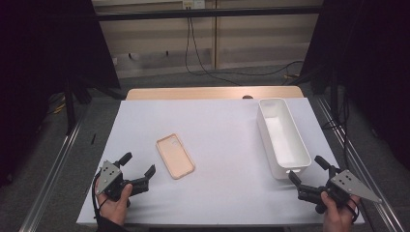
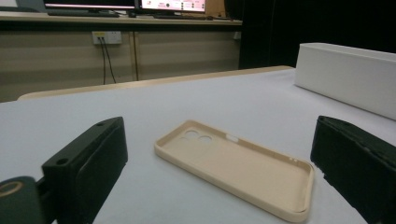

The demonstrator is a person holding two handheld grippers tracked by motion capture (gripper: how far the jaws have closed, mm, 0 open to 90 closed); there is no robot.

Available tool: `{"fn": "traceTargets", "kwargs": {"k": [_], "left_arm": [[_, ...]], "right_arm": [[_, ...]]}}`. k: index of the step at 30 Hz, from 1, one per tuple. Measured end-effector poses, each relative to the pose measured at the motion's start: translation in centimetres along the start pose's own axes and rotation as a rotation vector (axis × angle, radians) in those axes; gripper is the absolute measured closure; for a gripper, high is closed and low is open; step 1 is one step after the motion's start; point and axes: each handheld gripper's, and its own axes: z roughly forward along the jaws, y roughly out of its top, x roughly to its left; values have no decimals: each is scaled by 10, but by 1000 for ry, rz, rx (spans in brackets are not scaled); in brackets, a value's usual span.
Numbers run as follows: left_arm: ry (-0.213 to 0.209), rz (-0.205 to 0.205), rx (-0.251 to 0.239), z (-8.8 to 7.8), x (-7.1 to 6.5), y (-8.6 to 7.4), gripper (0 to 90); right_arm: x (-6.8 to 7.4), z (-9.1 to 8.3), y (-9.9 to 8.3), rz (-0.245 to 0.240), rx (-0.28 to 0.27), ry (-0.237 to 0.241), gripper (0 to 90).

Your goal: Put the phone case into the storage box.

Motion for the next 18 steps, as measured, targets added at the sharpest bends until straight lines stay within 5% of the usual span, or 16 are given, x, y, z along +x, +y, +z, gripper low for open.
{"fn": "traceTargets", "kwargs": {"k": [8, 14, 18], "left_arm": [[-96, 4, -6, 6, -9, 2, 27], [-107, 27, 5, 9, -12, 2, 28], [-135, 8, 14, 13, -15, 2, 37]], "right_arm": [[1, -1, 0, -2, 2, 2, 0], [2, -1, 0, 3, 3, 9, 0], [5, 0, 1, -5, 5, 12, 0]]}}
